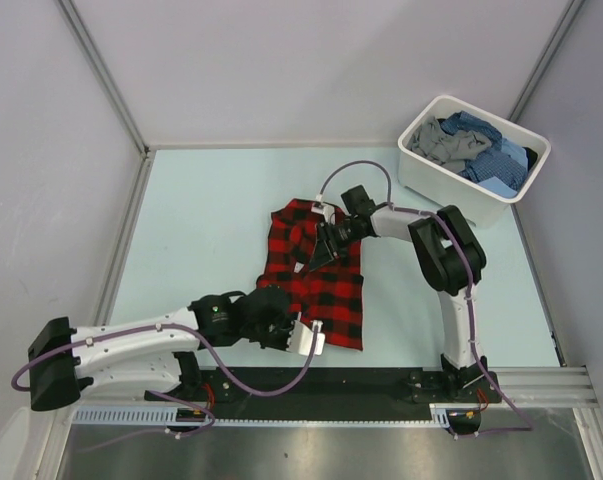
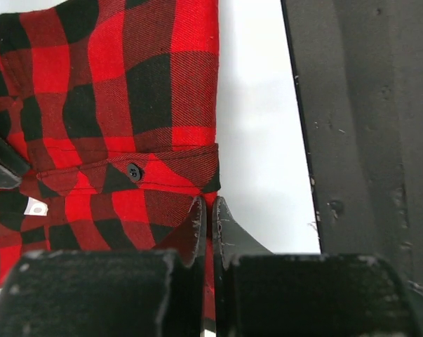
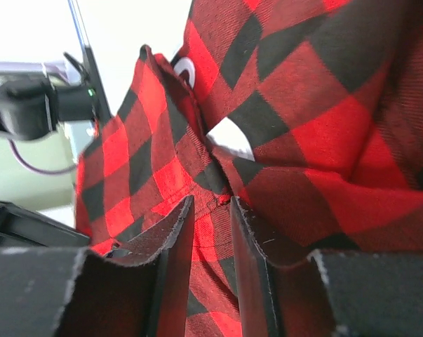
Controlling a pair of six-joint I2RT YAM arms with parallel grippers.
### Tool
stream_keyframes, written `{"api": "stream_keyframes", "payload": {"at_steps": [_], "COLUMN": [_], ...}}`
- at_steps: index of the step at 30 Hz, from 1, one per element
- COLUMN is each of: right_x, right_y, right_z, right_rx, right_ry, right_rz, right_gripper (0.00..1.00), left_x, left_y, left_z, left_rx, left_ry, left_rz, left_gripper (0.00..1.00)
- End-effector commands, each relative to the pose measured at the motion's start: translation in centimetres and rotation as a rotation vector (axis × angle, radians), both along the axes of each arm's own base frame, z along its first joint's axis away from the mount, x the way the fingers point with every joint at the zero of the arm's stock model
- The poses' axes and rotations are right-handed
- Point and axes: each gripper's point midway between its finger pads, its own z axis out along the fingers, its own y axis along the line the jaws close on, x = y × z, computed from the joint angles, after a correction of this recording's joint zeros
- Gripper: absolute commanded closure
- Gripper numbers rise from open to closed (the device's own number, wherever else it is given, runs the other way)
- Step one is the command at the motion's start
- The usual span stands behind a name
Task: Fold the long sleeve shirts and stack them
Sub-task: Fold the shirt
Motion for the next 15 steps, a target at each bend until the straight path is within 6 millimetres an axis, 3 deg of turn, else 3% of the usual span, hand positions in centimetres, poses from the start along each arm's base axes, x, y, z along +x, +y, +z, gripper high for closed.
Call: {"api": "stream_keyframes", "payload": {"at_steps": [1, 5, 10, 15], "right_x": [-1.9, -2.9, -3.3, -3.7], "right_y": [0.3, -0.2, -0.9, -1.0], "right_z": [1.0, -1.5, -2.8, -3.2], "right_rx": [0.015, -0.03, -0.047, -0.051], "right_ry": [-0.07, -0.06, -0.074, -0.042], "right_rz": [0.103, 0.155, 0.2, 0.222], "right_gripper": [0.68, 0.71, 0.74, 0.74], "left_x": [-1.0, -0.6, 0.5, 3.7], "left_y": [-0.7, -0.5, -0.4, -0.9], "left_z": [1.6, 2.3, 3.6, 6.2], "left_rx": [-0.017, -0.01, 0.012, -0.033], "left_ry": [0.054, 0.038, 0.042, 0.007], "left_rz": [-0.016, -0.019, -0.011, 0.017], "left_gripper": [1.0, 1.0, 1.0, 1.0]}}
